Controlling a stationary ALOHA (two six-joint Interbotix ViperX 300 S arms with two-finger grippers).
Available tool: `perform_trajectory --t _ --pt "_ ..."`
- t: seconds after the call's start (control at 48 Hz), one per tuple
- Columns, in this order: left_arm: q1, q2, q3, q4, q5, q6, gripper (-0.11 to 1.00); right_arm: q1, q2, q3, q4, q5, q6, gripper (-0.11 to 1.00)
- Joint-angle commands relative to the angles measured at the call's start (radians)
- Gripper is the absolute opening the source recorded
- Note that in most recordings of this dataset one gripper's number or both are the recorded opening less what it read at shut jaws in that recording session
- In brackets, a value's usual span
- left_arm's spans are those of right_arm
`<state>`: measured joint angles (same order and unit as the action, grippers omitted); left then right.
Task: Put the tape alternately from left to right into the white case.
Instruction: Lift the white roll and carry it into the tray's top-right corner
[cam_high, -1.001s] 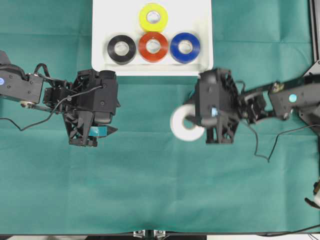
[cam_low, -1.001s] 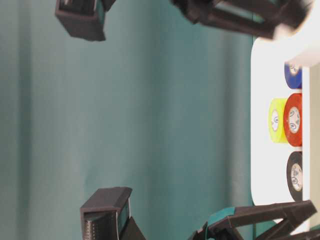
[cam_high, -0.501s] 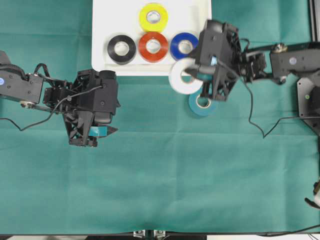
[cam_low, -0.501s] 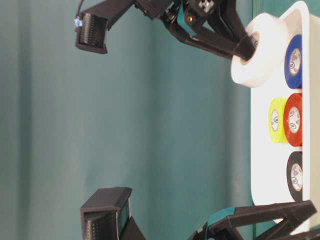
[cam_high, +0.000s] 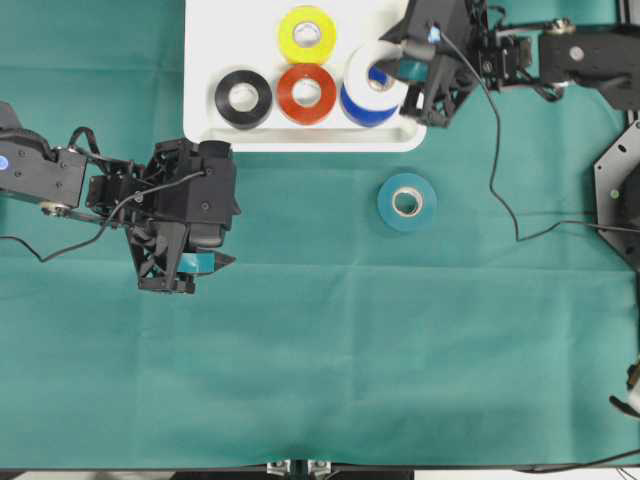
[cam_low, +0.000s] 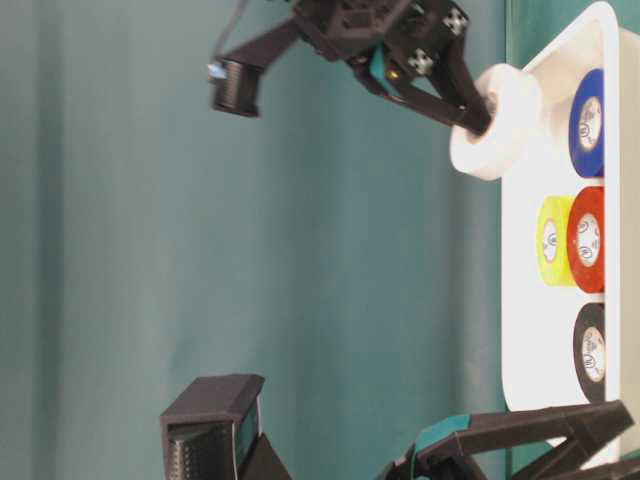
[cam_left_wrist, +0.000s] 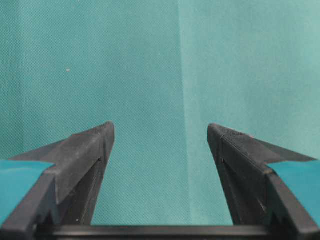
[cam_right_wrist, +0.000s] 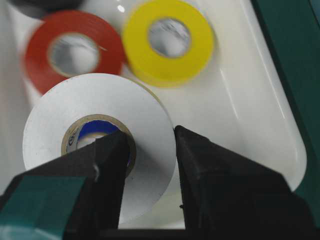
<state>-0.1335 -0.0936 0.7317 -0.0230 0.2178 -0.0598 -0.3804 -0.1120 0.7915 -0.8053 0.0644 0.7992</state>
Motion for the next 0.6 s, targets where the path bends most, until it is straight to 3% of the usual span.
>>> perform_trajectory --t 0.0,0.355,0.584 --pt "0.000 -0.014 -0.009 -0.002 -0.006 -0.002 0.93 -0.035 0.017 -0.023 -0.009 -0.046 0.000 0.32" --pt "0.000 -0.014 -0.009 -0.002 -0.006 -0.003 0.93 -0.158 0.110 -0.072 -0.011 -0.127 -0.014 0.32" --pt "-0.002 -0.014 -0.009 -0.003 -0.006 -0.003 0.93 -0.184 0.153 -0.092 -0.011 -0.138 -0.026 0.32"
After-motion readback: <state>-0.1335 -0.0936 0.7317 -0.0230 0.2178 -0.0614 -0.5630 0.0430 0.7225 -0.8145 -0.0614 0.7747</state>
